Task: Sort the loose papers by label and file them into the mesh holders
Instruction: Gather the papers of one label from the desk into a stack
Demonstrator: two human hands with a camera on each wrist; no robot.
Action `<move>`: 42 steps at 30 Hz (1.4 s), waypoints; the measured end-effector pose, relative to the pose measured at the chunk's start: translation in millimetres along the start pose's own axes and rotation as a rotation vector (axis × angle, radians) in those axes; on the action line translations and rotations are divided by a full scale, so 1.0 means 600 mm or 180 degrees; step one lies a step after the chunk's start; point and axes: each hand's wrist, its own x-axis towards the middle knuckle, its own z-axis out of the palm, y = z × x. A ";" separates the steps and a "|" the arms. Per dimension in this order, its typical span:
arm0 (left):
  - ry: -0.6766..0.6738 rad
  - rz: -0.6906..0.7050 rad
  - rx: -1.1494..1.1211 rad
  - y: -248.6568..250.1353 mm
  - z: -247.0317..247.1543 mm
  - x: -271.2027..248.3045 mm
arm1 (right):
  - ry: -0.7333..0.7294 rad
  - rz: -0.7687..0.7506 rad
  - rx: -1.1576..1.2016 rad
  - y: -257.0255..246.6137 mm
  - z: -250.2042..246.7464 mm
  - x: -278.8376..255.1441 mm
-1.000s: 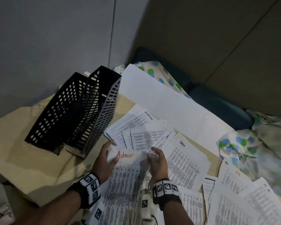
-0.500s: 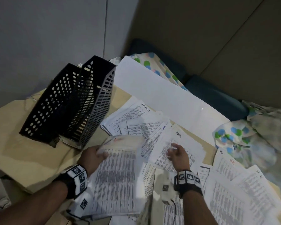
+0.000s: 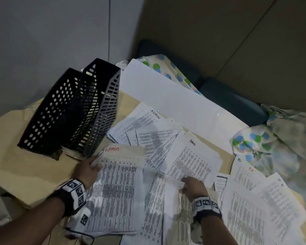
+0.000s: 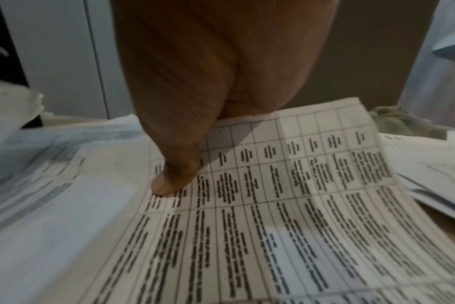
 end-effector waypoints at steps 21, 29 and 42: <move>-0.0146 -0.0272 0.0356 -0.031 -0.003 0.003 | 0.1221 0.1067 0.0399 0.020 -0.042 0.015; -0.0209 -0.0149 0.0525 -0.043 -0.004 0.000 | -0.0067 -0.1188 -0.0387 -0.152 -0.013 0.045; -0.0233 -0.0088 0.0685 -0.072 -0.014 0.004 | -0.0241 -0.1986 -0.1438 -0.177 -0.023 0.080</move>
